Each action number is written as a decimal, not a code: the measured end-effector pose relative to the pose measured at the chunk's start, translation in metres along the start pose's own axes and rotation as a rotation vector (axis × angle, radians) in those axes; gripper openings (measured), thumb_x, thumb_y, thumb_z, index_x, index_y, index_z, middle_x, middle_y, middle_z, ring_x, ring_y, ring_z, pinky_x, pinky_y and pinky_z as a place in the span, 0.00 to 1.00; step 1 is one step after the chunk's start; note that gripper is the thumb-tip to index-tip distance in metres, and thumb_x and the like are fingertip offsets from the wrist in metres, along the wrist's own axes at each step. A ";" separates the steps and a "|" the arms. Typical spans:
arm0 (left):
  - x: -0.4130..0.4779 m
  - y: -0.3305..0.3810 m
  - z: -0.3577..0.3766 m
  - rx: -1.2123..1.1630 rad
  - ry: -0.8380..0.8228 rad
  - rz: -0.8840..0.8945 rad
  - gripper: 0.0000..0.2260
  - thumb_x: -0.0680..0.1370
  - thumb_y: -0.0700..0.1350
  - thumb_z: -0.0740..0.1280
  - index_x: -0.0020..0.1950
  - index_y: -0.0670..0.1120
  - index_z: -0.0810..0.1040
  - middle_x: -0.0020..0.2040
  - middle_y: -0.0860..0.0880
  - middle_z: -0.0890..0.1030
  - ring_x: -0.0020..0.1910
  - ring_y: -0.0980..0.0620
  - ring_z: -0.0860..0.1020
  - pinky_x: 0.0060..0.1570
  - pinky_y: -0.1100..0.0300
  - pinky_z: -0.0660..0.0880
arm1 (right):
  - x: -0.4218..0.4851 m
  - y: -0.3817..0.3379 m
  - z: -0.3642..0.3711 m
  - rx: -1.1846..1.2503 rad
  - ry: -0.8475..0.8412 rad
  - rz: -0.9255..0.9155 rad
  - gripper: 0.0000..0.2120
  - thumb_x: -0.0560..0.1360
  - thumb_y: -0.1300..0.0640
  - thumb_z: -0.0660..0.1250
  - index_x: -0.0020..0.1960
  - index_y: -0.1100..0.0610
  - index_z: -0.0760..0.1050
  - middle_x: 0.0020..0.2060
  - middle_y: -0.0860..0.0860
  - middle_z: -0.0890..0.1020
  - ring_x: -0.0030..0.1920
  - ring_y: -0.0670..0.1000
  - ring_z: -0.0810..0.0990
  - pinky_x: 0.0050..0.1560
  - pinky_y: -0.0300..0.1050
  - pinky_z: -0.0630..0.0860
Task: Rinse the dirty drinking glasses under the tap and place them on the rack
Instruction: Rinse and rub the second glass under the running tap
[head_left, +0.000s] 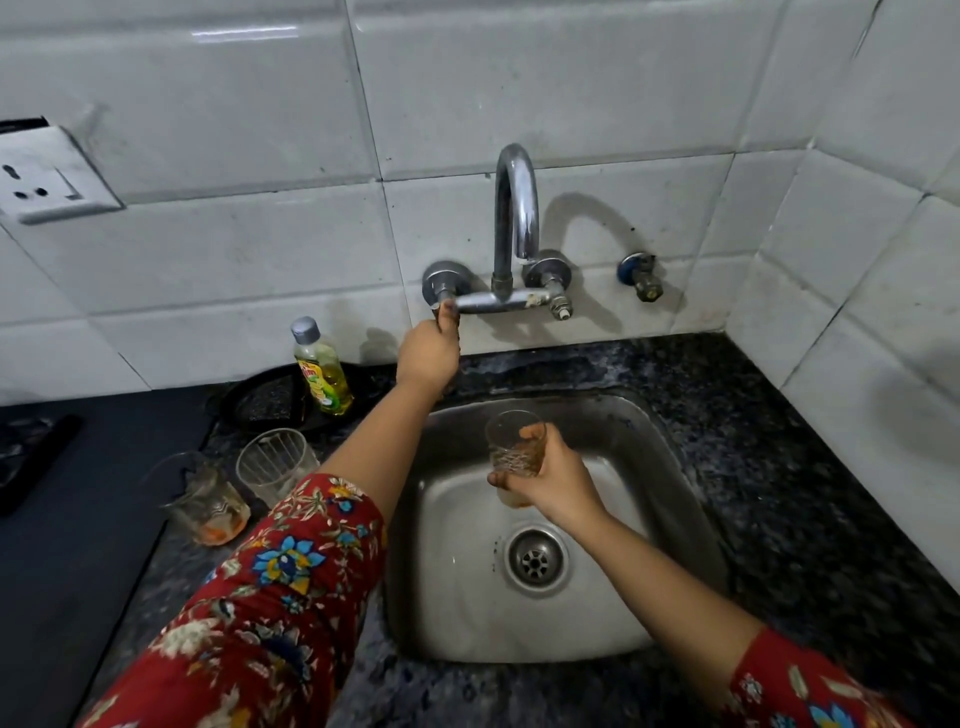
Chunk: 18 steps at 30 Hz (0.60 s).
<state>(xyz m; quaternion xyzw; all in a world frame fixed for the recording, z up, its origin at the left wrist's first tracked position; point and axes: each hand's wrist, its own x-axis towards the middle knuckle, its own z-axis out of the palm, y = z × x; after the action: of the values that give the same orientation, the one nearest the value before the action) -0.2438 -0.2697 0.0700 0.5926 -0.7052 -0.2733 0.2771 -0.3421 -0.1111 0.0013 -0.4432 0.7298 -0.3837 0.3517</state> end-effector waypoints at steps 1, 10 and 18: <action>-0.002 -0.004 0.001 -0.037 -0.026 0.011 0.29 0.82 0.60 0.45 0.48 0.40 0.76 0.43 0.41 0.79 0.45 0.43 0.77 0.41 0.54 0.71 | 0.000 0.000 0.000 0.021 -0.001 0.004 0.31 0.62 0.50 0.79 0.60 0.51 0.67 0.55 0.50 0.80 0.54 0.49 0.79 0.53 0.42 0.76; -0.027 -0.048 0.005 -0.409 -0.074 -0.059 0.24 0.81 0.53 0.58 0.75 0.43 0.64 0.68 0.43 0.74 0.67 0.45 0.72 0.69 0.47 0.66 | -0.003 0.000 -0.008 0.119 -0.005 -0.016 0.27 0.64 0.55 0.79 0.56 0.51 0.67 0.53 0.49 0.79 0.53 0.50 0.80 0.37 0.29 0.71; -0.035 -0.061 0.022 -0.041 -0.852 0.073 0.31 0.68 0.27 0.70 0.69 0.42 0.69 0.66 0.46 0.74 0.66 0.49 0.72 0.67 0.53 0.68 | 0.003 0.000 -0.009 0.236 -0.010 -0.087 0.29 0.63 0.61 0.79 0.57 0.52 0.68 0.52 0.47 0.78 0.54 0.50 0.80 0.54 0.43 0.78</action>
<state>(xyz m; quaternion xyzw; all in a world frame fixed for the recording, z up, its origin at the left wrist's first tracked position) -0.2129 -0.2433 0.0091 0.3959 -0.7715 -0.4977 -0.0180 -0.3507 -0.1120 0.0046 -0.4319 0.6578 -0.4799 0.3879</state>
